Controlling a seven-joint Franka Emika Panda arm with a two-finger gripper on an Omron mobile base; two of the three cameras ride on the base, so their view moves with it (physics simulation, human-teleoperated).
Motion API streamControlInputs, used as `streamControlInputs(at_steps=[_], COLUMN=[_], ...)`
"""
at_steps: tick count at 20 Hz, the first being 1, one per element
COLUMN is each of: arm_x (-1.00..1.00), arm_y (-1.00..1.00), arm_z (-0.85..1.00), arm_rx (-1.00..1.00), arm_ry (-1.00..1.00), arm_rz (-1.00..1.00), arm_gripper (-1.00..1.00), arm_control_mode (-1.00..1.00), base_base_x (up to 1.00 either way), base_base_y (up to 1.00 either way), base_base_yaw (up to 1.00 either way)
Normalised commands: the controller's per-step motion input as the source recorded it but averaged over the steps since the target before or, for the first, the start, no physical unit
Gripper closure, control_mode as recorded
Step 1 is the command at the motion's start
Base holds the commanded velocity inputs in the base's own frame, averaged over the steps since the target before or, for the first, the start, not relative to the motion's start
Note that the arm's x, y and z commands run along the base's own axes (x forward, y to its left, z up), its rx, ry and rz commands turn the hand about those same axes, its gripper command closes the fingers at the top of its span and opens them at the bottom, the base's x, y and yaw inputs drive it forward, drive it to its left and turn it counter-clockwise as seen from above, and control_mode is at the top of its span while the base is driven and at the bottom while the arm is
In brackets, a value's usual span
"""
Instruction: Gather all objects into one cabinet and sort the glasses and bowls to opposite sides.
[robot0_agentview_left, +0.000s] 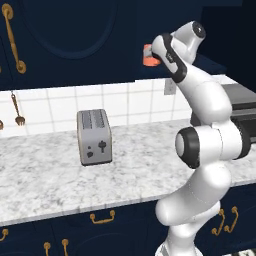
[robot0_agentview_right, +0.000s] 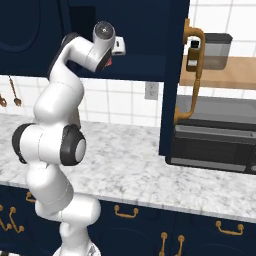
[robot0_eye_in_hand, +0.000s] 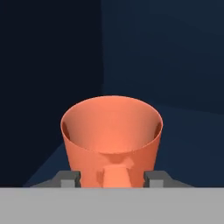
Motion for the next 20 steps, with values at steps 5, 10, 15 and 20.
streamControlInputs(at_steps=[5,10,15,20], arm_x=[-0.25,-0.95,-1.00,-1.00], arm_y=[0.00,-0.06,0.00,-0.03], arm_z=[0.00,0.23,0.00,0.00], arm_rx=[0.00,0.00,0.00,0.00], arm_ry=[-0.04,-0.09,-0.18,-0.01], arm_rz=[0.00,0.00,0.00,-0.07], arm_gripper=[1.00,1.00,1.00,1.00], arm_control_mode=[-1.00,-1.00,-1.00,-1.00], base_base_x=[0.00,0.00,0.00,0.00], base_base_y=[0.00,0.00,0.00,0.00], base_base_yaw=[0.00,0.00,0.00,0.00])
